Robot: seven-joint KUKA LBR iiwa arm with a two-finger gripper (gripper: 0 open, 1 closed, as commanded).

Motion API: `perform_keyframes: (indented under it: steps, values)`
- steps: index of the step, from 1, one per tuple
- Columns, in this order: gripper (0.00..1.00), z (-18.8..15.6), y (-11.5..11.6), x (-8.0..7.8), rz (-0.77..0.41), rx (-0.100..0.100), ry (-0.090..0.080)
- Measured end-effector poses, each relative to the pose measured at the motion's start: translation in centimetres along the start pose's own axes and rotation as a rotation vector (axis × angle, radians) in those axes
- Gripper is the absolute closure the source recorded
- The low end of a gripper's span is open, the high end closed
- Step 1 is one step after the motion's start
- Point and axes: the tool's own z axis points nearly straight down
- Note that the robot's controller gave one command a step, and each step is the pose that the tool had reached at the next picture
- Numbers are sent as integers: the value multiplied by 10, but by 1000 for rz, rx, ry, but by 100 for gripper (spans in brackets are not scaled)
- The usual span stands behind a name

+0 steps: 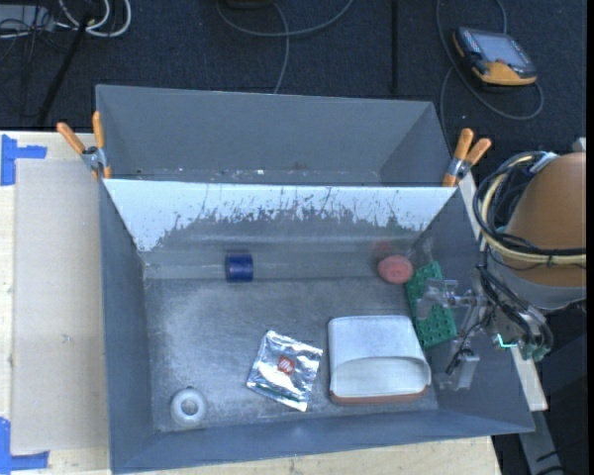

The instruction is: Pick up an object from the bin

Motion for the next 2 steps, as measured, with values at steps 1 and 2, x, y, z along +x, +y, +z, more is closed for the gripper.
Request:
perform_keyframes:
  steps: [1, 2]
  values:
    - [0, 150, 29, -69, -214, 5, -24]
    - [0, 121, -26, -51, -109, 4, -12]
